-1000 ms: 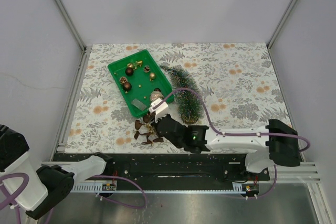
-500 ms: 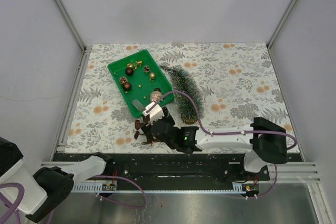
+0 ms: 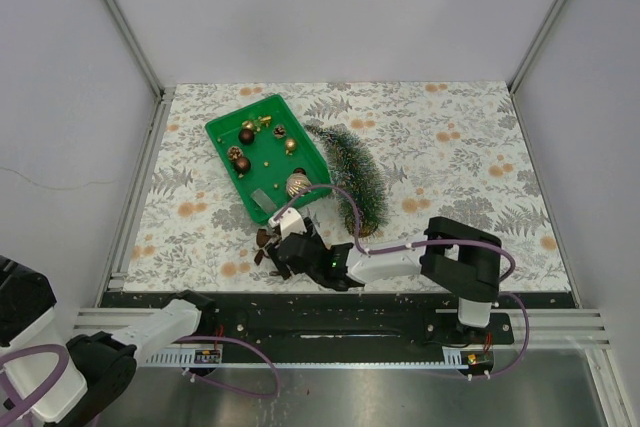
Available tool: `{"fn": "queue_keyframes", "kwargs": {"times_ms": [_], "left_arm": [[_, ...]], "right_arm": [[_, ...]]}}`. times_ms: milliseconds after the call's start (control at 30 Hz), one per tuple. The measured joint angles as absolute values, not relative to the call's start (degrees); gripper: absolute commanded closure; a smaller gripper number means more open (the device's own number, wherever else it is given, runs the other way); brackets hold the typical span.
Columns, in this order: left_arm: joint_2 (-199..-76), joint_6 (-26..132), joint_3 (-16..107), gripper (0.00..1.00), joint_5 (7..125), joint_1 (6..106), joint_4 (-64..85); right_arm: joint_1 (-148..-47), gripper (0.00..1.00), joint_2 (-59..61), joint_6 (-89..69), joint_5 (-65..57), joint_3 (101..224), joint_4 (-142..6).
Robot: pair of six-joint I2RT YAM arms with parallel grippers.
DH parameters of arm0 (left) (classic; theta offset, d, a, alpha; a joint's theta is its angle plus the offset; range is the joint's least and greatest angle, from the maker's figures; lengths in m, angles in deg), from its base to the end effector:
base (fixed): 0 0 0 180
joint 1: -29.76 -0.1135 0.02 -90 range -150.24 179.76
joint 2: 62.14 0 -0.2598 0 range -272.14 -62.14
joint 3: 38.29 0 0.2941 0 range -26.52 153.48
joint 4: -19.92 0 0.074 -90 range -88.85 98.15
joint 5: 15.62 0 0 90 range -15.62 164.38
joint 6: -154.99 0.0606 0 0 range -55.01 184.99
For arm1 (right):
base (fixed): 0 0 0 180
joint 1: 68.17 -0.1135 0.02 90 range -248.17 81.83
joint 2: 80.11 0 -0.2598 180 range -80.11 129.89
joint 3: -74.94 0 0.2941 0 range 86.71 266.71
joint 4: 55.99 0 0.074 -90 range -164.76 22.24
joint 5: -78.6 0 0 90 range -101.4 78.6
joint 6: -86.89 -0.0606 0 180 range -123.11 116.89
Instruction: Decorate the small christmas tree
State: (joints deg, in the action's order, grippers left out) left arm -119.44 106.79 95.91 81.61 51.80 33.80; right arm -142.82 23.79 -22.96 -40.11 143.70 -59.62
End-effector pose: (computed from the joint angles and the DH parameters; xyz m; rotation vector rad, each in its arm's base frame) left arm -0.0486 0.0279 0.7527 -0.1149 0.0555 0.3436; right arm 0.1398 0.3993 0.1168 -0.7592 2.0410 0.3855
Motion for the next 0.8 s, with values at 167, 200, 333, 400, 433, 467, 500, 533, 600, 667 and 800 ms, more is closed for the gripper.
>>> {"fn": "queue_keyframes", "kwargs": {"times_ms": [167, 200, 333, 400, 433, 467, 500, 533, 600, 667, 800], "left_arm": [[-118.0, 107.1, 92.6, 1.00, 81.8, 51.8, 32.9], [-117.9, 107.1, 92.5, 1.00, 81.8, 51.8, 32.8], [-117.4, 107.1, 91.5, 1.00, 82.2, 51.8, 32.2], [-117.0, 107.1, 90.6, 1.00, 82.2, 51.8, 31.9], [-116.8, 107.1, 90.3, 1.00, 82.2, 51.8, 31.7], [-116.8, 107.1, 89.9, 1.00, 82.4, 51.8, 31.7], [-116.6, 107.1, 89.5, 1.00, 82.4, 51.8, 31.6], [-116.6, 107.1, 89.2, 1.00, 82.5, 51.8, 31.5], [-116.5, 107.1, 88.6, 1.00, 82.6, 51.8, 31.4], [-116.5, 107.1, 88.2, 1.00, 82.6, 51.8, 31.1], [-116.4, 107.4, 87.3, 1.00, 82.6, 51.8, 30.5]], "right_arm": [[-142.8, 0.37, 27.7, -24.8, -37.9, 143.1, -58.5], [-142.8, 0.42, 27.8, -25.0, -37.8, 142.9, -58.1], [-142.7, 0.56, 27.7, -26.0, -37.8, 142.1, -56.4], [-142.7, 0.59, 27.1, -26.3, -37.8, 141.4, -56.0], [-142.7, 0.60, 26.5, -26.3, -37.8, 140.8, -56.1], [-142.7, 0.62, 25.8, -26.3, -37.8, 140.2, -56.2], [-142.7, 0.63, 25.0, -26.2, -37.9, 139.6, -56.5], [-142.7, 0.64, 24.2, -26.2, -37.9, 139.1, -56.7], [-142.7, 0.67, 21.7, -26.0, -38.4, 137.9, -57.4], [-142.7, 0.70, 18.5, -25.8, -38.9, 136.9, -57.9], [-142.7, 0.72, 11.1, -25.2, -40.1, 135.1, -59.4]]}}
